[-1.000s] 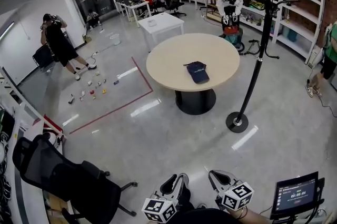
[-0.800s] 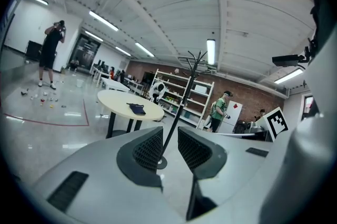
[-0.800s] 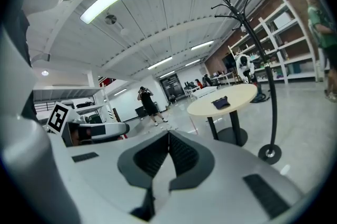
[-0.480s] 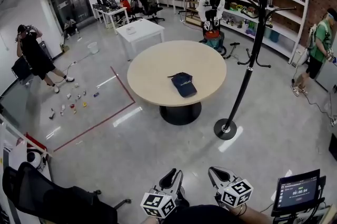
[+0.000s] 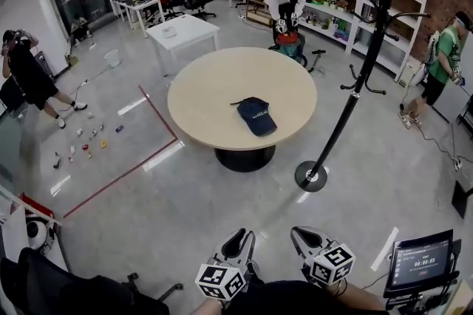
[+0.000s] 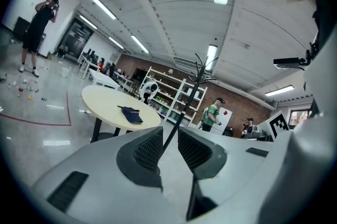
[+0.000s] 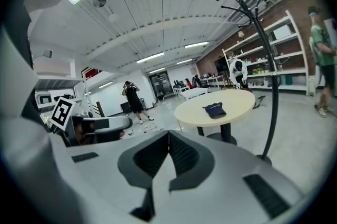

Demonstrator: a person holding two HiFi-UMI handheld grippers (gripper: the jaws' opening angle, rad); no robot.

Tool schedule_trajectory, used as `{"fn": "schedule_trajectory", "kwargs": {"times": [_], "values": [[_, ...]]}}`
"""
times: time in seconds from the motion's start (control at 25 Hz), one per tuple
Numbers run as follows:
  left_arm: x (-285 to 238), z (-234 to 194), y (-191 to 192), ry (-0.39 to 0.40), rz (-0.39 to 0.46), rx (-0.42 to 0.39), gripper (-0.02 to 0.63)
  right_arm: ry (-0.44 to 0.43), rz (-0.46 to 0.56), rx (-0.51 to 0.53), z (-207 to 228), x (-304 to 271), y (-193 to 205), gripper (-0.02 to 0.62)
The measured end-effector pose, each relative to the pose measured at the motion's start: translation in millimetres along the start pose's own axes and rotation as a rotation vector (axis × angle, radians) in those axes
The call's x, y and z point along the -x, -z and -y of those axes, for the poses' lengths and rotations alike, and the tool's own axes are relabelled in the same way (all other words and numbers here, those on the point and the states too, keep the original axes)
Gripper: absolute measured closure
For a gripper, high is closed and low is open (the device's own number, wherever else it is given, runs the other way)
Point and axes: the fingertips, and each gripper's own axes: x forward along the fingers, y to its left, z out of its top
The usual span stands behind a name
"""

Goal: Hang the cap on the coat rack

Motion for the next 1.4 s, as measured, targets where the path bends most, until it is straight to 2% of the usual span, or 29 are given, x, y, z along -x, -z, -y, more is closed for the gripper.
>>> {"fn": "schedule_trajectory", "kwargs": {"times": [0.16, 0.32, 0.72, 1.2, 1.28, 1.4], "values": [[-6, -25, -10, 0.009, 0.003, 0.024, 0.511, 0.009, -0.012, 0.014, -6, -23, -9, 0.591], [-26, -44, -12, 0.015, 0.009, 0.027, 0.511, 0.018, -0.006, 0.021, 9, -46, -14, 0.591], [-45, -61, -24, 0.032, 0.0, 0.031, 0.511, 0.035, -0.003, 0.006, 20, -69, -27, 0.592], [-36, -88, -50, -0.034, 0.013, 0.026, 0.511, -0.044, -0.014, 0.024, 0, -105, -44, 0.592], [-46, -91, -51, -0.041, 0.009, 0.03, 0.511, -0.04, -0.012, 0.012, 11, -111, -48, 0.592], [-91, -96, -54, -0.053, 0.005, 0.034, 0.511, -0.037, -0.016, -0.002, 55, -130, -61, 0.591]]}}
